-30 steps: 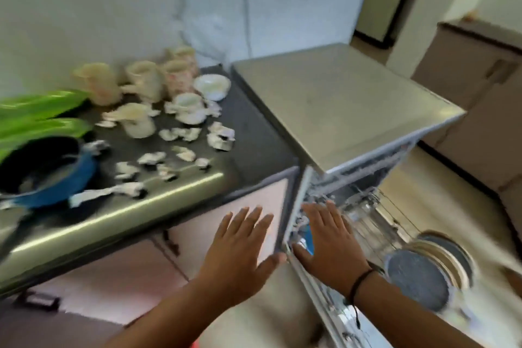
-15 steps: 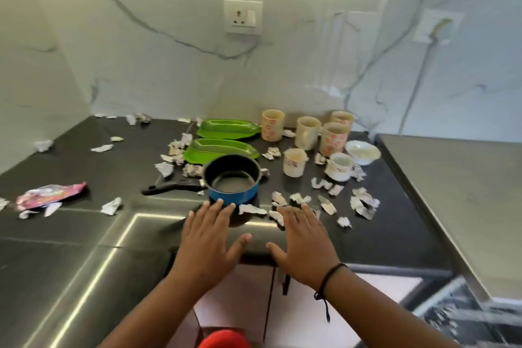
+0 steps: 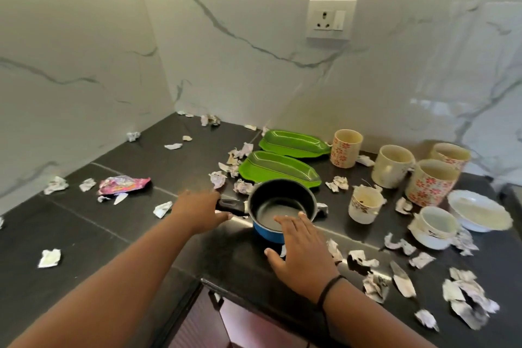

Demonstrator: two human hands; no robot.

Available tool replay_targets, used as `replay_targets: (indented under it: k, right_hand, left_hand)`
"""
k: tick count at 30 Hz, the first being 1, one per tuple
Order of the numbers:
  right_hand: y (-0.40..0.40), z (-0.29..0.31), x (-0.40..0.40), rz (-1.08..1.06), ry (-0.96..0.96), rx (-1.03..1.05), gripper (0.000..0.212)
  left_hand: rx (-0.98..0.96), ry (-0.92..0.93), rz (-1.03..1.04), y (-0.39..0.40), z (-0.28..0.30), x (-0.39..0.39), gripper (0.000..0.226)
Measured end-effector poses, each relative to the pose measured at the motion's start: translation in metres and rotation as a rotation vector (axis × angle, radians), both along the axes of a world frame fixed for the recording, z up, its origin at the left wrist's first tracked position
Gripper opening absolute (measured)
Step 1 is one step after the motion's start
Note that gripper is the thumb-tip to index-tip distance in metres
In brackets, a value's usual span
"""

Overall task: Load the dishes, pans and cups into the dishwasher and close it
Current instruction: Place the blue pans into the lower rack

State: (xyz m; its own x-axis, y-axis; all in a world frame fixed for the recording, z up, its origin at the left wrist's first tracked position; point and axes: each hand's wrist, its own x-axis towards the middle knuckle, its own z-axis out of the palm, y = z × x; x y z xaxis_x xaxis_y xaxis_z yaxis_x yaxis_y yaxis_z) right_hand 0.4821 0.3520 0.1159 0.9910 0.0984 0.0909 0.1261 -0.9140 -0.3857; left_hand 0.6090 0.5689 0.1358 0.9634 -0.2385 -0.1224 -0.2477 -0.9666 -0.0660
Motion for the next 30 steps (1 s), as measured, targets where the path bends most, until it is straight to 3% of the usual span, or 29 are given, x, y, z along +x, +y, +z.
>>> replay_targets:
  k: [5,9,14,18,21,26,27,30]
  right_hand:
    - [-0.004,-0.010,0.004,-0.023,-0.057,0.033,0.060]
    - [0.000,-0.008,-0.007,-0.074,-0.179,0.058,0.058]
    - [0.019,0.008,-0.031,-0.179,-0.355,0.240,0.058]
    - [0.042,0.034,-0.056,-0.500,-0.536,0.698,0.068]
    - [0.033,0.057,-0.077,-0.739,-0.542,0.949,0.077]
    - [-0.048,0.091,-0.155,-1.072,-0.590,1.063,0.081]
    - [-0.067,0.095,-0.179,-1.095,-0.550,1.106,0.079]
    - [-0.110,0.111,-0.264,-1.108,-0.331,1.249,0.036]
  left_hand:
    - [-0.110,0.085,0.020,0.001,-0.002,-0.001,0.038]
    - [-0.174,0.007,-0.011,-0.004,0.011,-0.028,0.037]
    - [-0.451,0.000,0.026,-0.004,0.028,-0.077,0.039]
    - [-0.611,0.014,-0.046,-0.019,0.047,-0.117,0.041]
    - [-0.653,0.025,-0.136,-0.032,0.061,-0.143,0.042]
    - [-0.596,0.013,-0.365,-0.056,0.078,-0.184,0.040]
    - [-0.597,0.023,-0.424,-0.064,0.079,-0.193,0.039]
    - [-0.624,0.080,-0.636,-0.099,0.079,-0.225,0.033]
